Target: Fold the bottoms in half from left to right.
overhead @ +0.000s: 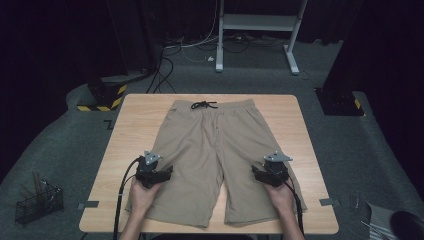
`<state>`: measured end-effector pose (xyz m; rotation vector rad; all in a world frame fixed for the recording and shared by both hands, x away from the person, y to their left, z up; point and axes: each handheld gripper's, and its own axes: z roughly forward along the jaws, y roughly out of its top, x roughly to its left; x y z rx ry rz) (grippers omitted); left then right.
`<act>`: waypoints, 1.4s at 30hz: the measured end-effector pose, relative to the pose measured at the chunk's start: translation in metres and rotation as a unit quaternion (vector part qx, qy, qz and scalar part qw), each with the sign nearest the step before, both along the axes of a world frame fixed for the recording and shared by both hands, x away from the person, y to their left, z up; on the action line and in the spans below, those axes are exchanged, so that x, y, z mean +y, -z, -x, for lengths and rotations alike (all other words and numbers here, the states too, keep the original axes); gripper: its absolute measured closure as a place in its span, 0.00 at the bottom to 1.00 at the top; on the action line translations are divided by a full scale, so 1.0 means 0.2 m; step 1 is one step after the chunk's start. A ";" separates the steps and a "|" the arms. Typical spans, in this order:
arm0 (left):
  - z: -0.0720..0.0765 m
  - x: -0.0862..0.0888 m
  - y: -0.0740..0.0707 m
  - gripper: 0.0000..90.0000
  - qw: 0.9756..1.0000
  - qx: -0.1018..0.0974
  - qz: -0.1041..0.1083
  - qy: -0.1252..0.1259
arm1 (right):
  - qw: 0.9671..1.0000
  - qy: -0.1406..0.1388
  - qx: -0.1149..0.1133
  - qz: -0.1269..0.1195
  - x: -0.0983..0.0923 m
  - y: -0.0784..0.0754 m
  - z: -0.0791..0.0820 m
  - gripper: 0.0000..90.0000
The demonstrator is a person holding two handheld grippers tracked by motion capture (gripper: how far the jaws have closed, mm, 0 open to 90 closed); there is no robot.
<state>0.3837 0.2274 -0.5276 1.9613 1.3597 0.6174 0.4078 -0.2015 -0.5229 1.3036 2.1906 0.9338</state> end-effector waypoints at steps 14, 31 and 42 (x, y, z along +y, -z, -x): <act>0.00 0.00 0.00 0.27 1.000 0.001 0.001 -0.001 | 1.000 0.005 -0.001 0.000 0.00 0.00 0.00 0.41; 0.04 -0.01 0.00 0.28 1.000 0.000 0.000 -0.006 | 1.000 0.019 -0.001 0.000 0.02 0.00 0.06 0.41; 0.13 -0.02 0.00 0.28 1.000 -0.001 0.002 -0.008 | 1.000 0.027 -0.001 -0.001 0.05 0.00 0.16 0.41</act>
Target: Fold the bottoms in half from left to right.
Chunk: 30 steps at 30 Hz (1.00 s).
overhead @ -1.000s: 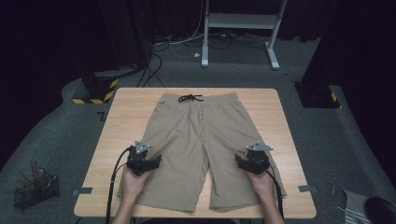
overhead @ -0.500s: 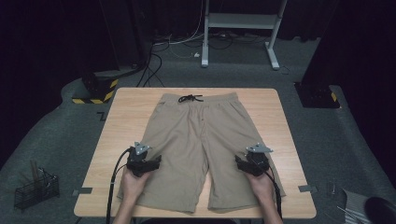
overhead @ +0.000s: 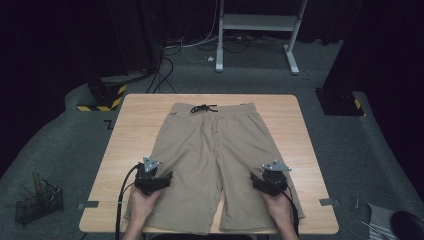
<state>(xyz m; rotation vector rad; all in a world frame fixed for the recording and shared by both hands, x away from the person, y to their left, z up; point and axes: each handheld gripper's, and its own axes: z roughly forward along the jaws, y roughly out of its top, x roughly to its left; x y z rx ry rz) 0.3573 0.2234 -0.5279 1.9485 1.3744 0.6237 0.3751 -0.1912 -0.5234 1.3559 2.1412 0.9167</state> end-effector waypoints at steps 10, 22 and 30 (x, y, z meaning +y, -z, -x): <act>0.11 -0.02 -0.02 0.22 0.999 0.027 0.002 0.038 | 1.000 -0.015 0.003 0.000 0.01 0.00 0.12 0.41; -0.10 -0.11 -0.16 0.31 0.998 0.003 0.031 0.057 | 0.999 -0.052 -0.004 -0.008 0.12 -0.09 -0.10 0.46; -0.20 -0.13 -0.03 0.32 0.999 0.025 0.009 0.034 | 0.998 -0.055 0.011 0.005 0.14 -0.01 -0.18 0.47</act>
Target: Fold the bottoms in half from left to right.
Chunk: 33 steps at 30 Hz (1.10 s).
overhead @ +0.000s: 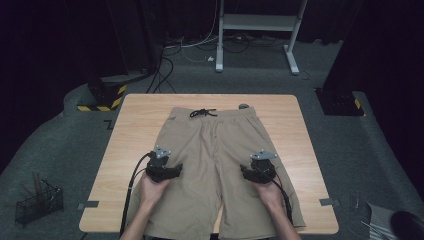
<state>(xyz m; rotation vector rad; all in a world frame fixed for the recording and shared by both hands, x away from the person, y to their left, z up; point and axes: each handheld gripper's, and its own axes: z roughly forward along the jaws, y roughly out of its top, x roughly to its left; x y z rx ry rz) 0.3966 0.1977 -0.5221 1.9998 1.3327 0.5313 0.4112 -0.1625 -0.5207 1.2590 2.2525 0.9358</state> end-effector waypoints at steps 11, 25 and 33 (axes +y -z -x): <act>0.12 0.01 0.03 0.28 1.000 -0.024 -0.005 -0.003 | 1.000 0.010 -0.010 -0.007 -0.03 0.01 0.13 0.46; 0.17 0.01 -0.12 0.29 0.999 -0.022 0.033 0.016 | 0.999 -0.010 -0.022 -0.025 -0.01 -0.09 0.28 0.46; -0.06 0.01 -0.08 0.33 1.000 -0.013 0.021 -0.014 | 0.999 -0.003 -0.028 -0.014 0.05 -0.10 -0.03 0.48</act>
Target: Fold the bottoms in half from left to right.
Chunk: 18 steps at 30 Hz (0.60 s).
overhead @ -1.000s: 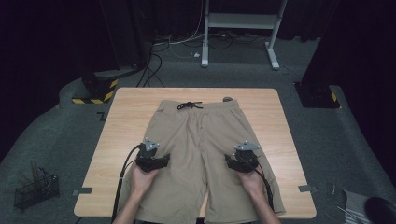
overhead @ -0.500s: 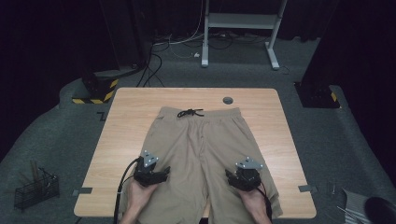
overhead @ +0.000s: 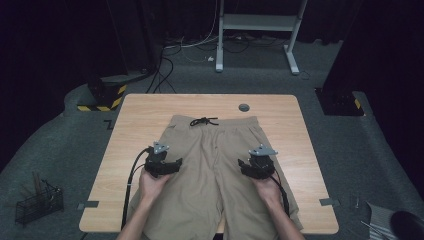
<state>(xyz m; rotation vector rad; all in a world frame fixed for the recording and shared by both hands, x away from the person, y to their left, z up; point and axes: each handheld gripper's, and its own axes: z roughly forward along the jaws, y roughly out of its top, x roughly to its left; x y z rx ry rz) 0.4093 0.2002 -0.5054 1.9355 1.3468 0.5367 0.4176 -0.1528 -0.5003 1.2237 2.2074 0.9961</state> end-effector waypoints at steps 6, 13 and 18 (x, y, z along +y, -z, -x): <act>-0.02 -0.01 0.08 0.31 0.999 0.007 -0.044 -0.001 | 1.000 -0.005 0.020 0.022 0.02 0.10 -0.03 0.45; 0.09 0.00 0.11 0.33 1.000 -0.013 -0.021 -0.006 | 1.000 -0.011 0.015 0.011 0.00 0.12 0.07 0.48; 0.23 -0.01 0.11 0.32 1.000 -0.014 -0.024 0.002 | 1.000 -0.012 0.015 0.010 -0.01 0.12 0.21 0.48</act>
